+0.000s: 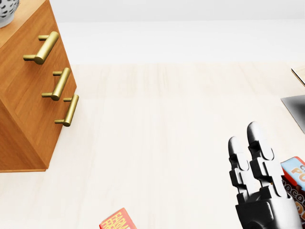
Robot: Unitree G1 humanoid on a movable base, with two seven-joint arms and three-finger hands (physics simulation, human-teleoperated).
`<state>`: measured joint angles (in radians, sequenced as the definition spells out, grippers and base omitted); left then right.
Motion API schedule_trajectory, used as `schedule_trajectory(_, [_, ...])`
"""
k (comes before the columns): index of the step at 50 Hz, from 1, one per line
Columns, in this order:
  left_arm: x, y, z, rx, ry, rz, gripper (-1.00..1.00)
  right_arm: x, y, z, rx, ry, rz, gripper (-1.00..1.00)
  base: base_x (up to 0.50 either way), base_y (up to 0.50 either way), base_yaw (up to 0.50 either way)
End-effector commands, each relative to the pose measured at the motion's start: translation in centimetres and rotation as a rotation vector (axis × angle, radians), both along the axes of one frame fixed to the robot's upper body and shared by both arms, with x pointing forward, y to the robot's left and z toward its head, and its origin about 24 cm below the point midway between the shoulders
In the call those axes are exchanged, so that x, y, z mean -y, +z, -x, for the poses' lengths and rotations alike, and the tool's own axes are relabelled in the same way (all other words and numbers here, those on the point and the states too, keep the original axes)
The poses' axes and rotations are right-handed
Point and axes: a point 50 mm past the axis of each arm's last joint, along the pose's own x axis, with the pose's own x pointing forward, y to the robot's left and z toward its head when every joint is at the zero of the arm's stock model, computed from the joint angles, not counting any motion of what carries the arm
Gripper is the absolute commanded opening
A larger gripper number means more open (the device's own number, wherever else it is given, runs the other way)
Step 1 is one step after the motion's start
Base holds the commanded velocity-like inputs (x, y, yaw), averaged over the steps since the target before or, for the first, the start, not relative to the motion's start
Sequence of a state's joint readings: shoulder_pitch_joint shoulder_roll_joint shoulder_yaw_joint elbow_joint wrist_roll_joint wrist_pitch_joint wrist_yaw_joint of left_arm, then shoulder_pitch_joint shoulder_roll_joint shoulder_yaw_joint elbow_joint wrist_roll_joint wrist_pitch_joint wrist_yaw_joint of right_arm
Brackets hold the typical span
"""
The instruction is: Close the top drawer of the cabinet and put the bowl on top of it.
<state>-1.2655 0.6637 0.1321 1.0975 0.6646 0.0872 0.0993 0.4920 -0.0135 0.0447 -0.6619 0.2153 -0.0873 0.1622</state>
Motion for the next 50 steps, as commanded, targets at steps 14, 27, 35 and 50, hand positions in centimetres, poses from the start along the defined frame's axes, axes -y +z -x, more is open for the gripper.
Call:
schedule_trajectory(14, [-0.4, -3.0, -0.1, -0.116, -0.001, -0.010, 1.00, -0.1, 0.2, -0.1, 0.012, 0.002, 0.001, 1.00, 0.00, 0.00, 0.00])
schedule_trajectory(27, [-0.3, -2.5, -0.1, -0.092, -0.010, -0.008, 1.00, -0.1, 0.3, -0.1, 0.016, 0.003, 0.001, 1.00, 0.00, 0.00, 0.00])
schedule_trajectory(35, [0.0, -1.7, 0.1, -0.044, -0.041, 0.006, 1.00, -0.1, 0.1, -0.1, 0.009, 0.006, 0.001, 1.00, 0.00, 0.00, 0.00])
schedule_trajectory(50, [1.9, 2.7, 2.8, 0.202, -0.245, 0.025, 1.00, -0.1, 0.1, -0.2, 0.007, 0.005, 0.000, 1.00, 0.00, 0.00, 0.00])
